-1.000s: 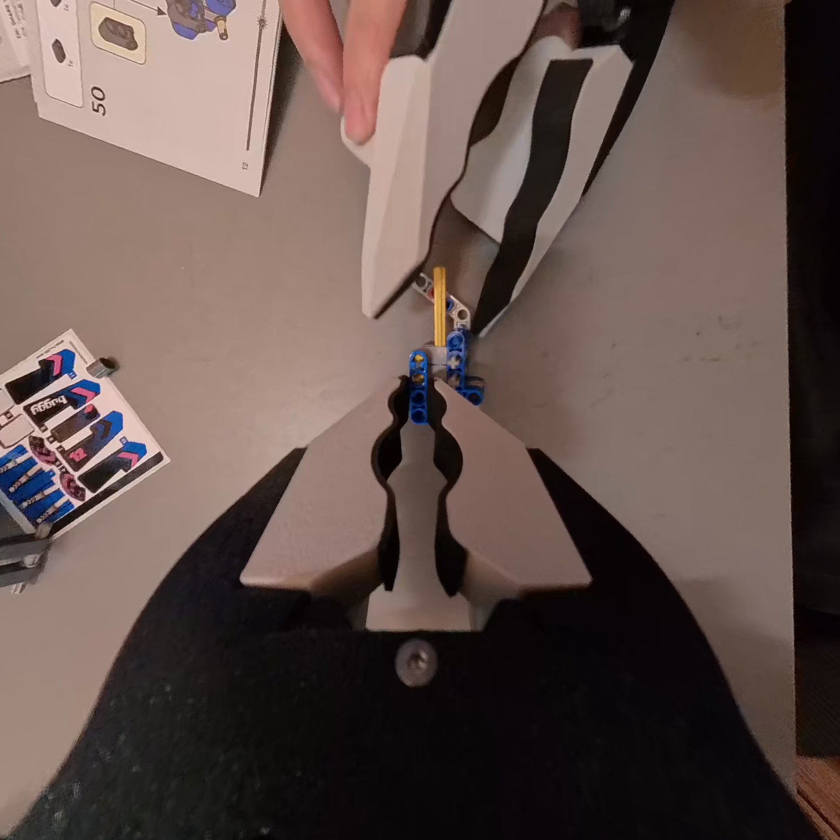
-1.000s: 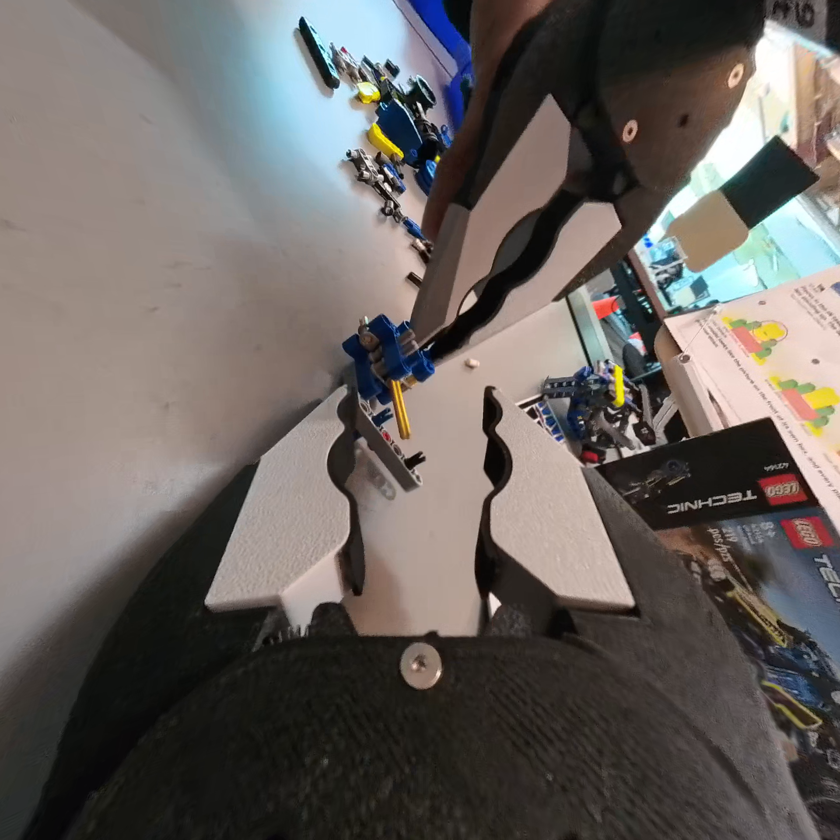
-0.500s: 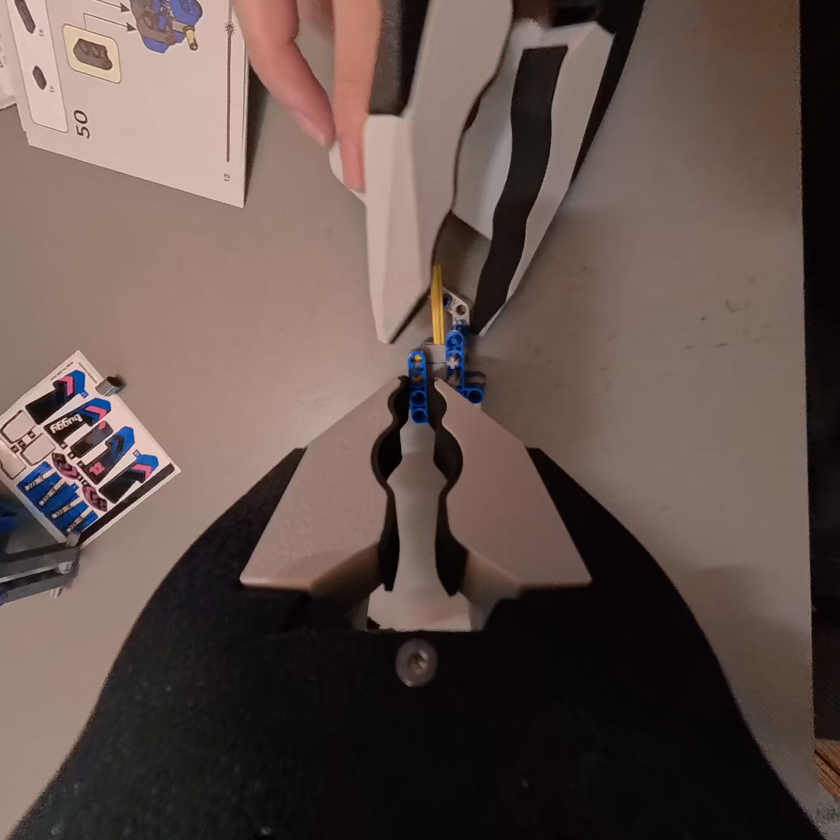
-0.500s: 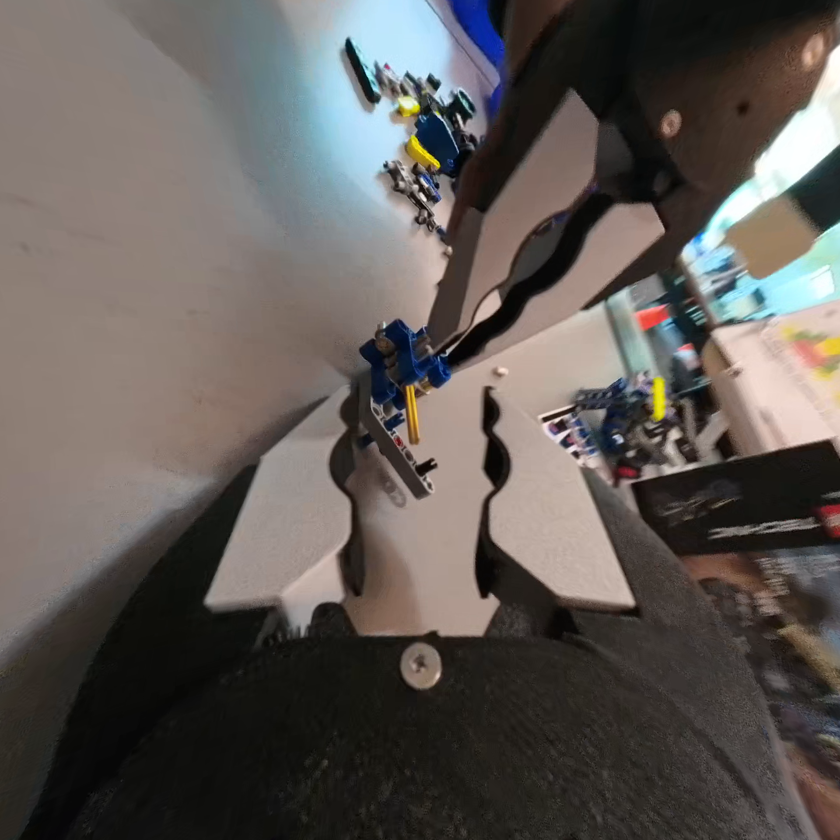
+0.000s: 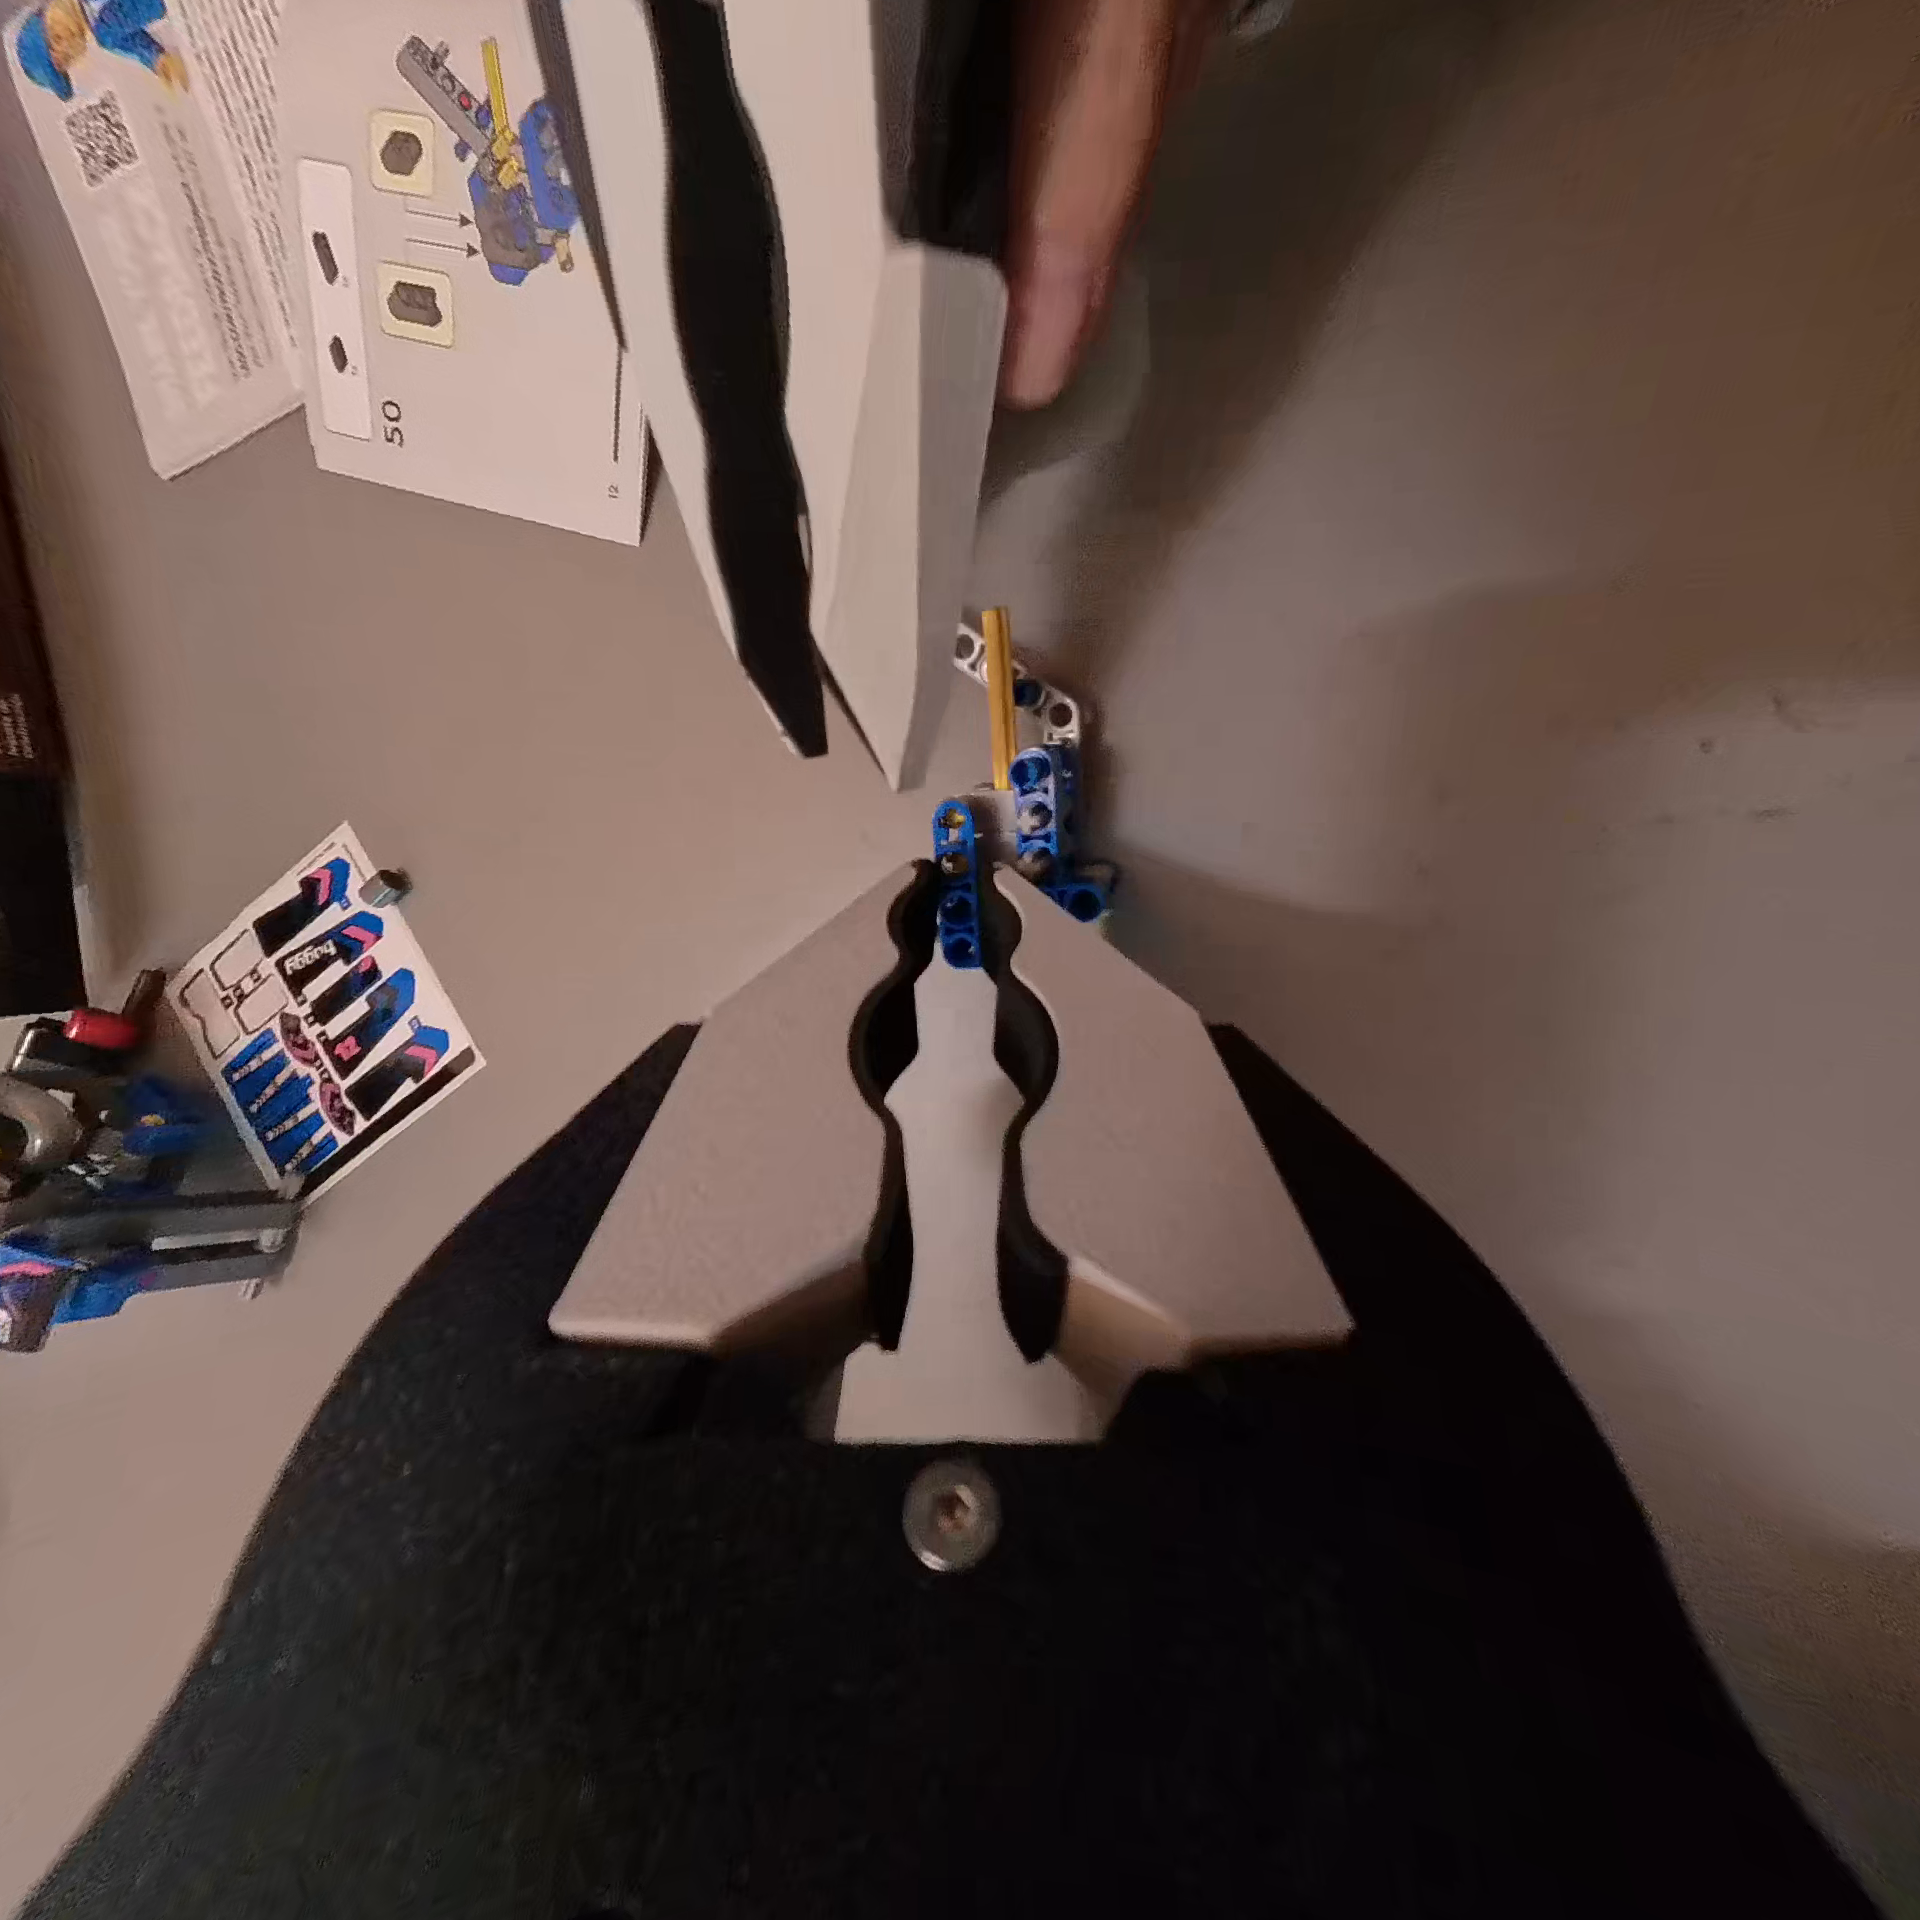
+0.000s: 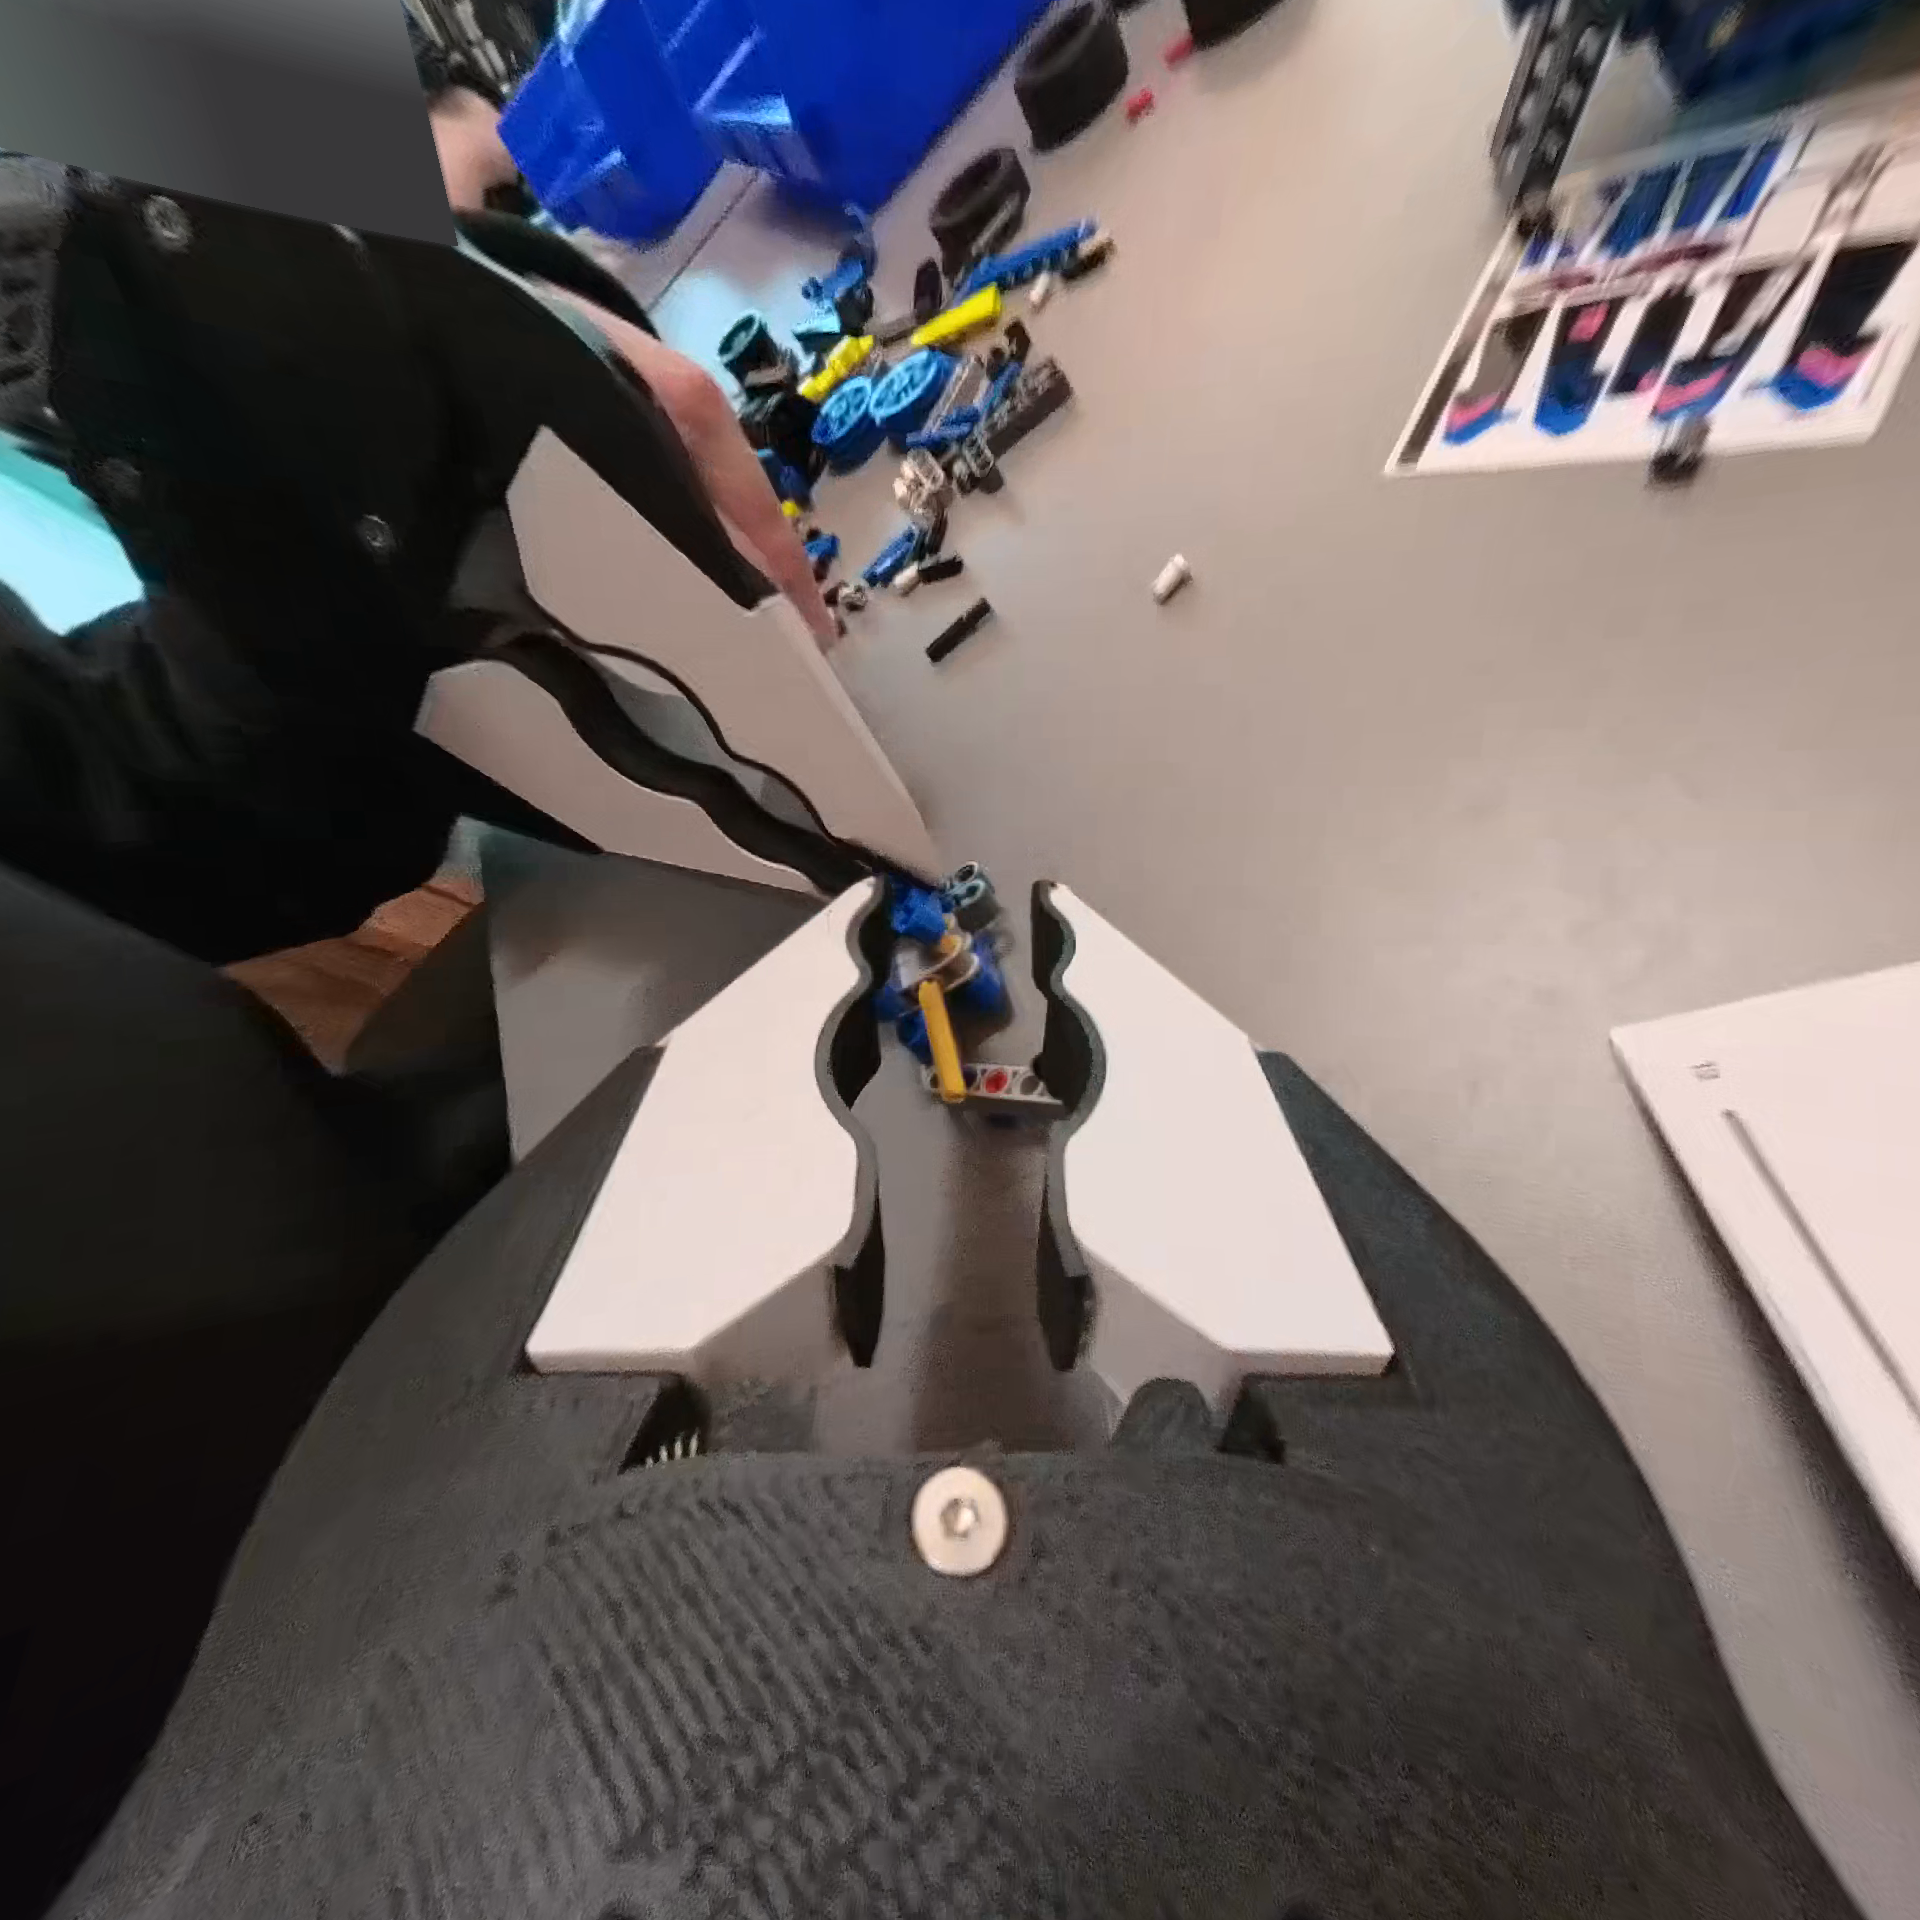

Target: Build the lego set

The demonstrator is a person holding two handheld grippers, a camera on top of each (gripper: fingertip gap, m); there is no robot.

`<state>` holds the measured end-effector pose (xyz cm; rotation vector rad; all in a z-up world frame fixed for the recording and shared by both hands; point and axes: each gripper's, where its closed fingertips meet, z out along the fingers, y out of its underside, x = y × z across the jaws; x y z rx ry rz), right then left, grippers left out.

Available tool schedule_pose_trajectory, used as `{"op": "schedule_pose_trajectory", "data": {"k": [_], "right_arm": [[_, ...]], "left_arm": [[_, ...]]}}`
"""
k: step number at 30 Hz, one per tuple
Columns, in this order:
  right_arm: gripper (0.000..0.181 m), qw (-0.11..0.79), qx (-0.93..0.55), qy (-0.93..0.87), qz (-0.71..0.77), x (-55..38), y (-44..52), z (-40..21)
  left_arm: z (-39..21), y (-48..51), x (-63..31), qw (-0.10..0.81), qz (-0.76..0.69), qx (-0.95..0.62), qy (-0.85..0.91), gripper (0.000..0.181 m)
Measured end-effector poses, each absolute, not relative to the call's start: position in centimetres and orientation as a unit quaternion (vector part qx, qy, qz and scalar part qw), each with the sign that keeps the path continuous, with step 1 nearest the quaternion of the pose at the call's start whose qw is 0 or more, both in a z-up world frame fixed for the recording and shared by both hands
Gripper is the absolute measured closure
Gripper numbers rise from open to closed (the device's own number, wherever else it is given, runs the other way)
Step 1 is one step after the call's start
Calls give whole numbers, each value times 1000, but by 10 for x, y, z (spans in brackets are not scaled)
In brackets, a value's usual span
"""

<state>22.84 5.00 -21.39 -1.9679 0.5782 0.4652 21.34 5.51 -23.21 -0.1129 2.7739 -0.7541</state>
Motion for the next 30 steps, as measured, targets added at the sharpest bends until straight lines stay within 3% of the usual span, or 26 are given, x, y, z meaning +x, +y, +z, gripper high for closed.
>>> {"op": "schedule_pose_trajectory", "data": {"k": [8, 12, 20, 26, 30], "right_arm": [[146, 434, -825, 285, 223, 221, 51, -234], [152, 444, -816, 290, 231, 214, 54, -232], [155, 506, -826, 216, 122, 201, 55, -226], [164, 499, -860, 109, -6, 182, 53, -224], [154, 490, -861, 134, 0, 172, 51, -226]], "left_arm": [[-232, 54, 214, 165, -273, -24, 948, 177], [-230, 53, 211, 226, -278, -5, 933, 176], [-226, 53, 199, 340, -286, 25, 896, 176], [-224, 53, 185, 420, -270, 61, 864, 177], [-223, 49, 173, 461, -254, 87, 846, 177]]}}
